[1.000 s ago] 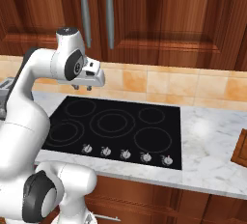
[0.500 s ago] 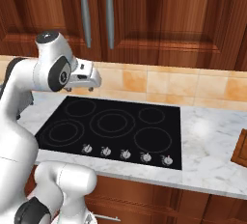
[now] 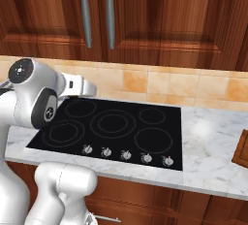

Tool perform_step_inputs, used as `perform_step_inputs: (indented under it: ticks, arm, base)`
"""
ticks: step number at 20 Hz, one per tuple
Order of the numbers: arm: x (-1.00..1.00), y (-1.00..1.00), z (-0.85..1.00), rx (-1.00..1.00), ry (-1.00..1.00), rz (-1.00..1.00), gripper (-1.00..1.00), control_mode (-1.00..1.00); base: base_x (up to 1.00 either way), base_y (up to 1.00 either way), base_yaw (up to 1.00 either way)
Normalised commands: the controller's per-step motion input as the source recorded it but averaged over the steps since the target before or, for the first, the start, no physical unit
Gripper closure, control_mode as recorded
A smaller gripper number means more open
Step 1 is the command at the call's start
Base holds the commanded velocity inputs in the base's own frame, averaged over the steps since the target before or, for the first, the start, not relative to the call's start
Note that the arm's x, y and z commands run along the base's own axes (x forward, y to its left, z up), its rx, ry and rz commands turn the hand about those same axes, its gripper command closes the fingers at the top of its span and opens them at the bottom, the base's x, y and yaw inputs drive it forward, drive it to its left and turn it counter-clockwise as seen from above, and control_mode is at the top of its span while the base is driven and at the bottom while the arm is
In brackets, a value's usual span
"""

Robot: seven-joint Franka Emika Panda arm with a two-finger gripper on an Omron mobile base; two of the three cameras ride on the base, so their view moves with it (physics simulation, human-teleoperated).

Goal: Open the cabinet, retrieve the rolling pin, and place it next to the meat on the cutting board to prepare for tenderizing.

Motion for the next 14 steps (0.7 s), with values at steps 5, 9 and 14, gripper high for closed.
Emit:
perform_step_inputs:
  ticks: [5, 9, 14]
  arm:
    - [-0.36, -0.25, 0.52, 0.01, -0.19, -0.01, -1.00, -1.00]
    - [-0.14, -0.16, 0.62, 0.05, -0.11, 0.00, -1.00, -1.00]
    - [-0.01, -0.08, 0.64, 0.04, -0.13, 0.00, -1.00, -1.00]
  base:
    - [0.00, 0.00, 0.00]
    - [0.00, 0.00, 0.00]
    - [0.00, 0.00, 0.00]
